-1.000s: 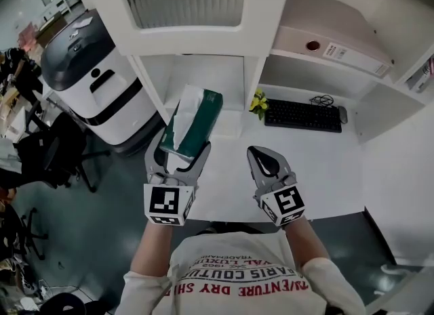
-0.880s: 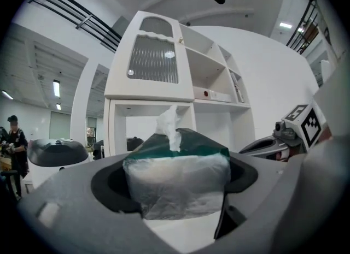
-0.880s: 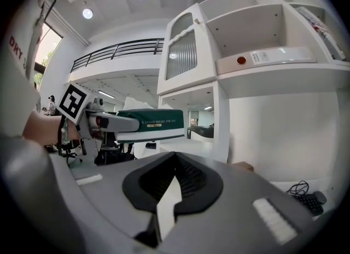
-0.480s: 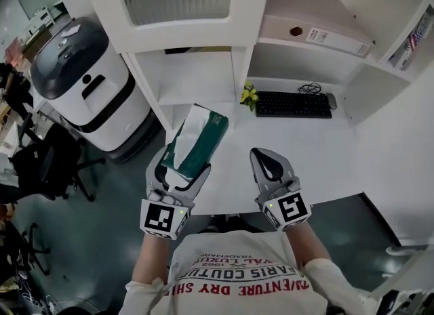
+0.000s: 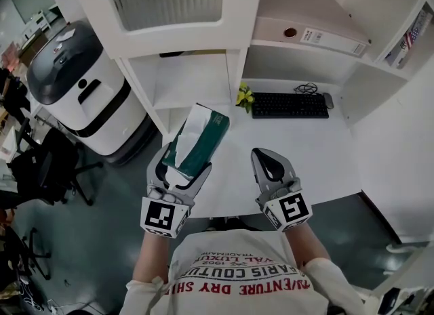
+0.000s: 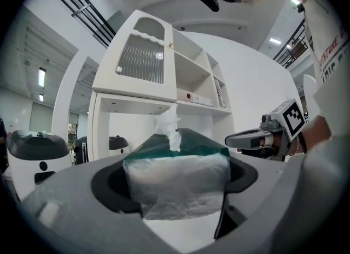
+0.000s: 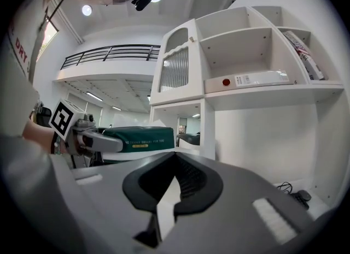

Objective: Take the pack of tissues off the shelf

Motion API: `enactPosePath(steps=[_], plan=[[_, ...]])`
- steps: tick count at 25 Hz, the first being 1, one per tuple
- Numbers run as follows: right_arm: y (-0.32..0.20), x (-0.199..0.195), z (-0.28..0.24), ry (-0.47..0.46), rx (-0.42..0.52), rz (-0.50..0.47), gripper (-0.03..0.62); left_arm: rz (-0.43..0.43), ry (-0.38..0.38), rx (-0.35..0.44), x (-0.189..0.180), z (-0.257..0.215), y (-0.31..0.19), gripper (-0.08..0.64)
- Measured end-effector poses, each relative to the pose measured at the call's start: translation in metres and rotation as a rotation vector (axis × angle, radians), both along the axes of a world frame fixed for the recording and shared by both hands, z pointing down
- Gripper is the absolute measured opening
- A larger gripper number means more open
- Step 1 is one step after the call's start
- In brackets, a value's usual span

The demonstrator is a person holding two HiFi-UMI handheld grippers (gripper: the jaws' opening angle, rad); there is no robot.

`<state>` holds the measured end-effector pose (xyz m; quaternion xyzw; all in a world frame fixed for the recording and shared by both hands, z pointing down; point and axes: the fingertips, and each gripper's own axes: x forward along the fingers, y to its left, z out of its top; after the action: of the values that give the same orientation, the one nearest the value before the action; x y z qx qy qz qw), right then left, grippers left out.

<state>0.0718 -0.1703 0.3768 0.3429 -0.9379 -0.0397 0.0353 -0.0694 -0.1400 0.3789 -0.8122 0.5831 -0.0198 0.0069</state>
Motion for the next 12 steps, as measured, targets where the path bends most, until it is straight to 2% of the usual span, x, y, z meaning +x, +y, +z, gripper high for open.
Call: enactPosePath(steps=[12], plan=[[-0.009,-0.0001,-0.0029,-0.006,0.014,-0.017,0.002,-0.02,0.007,0.006,0.0008,-0.0017,-0.0111,0.425]])
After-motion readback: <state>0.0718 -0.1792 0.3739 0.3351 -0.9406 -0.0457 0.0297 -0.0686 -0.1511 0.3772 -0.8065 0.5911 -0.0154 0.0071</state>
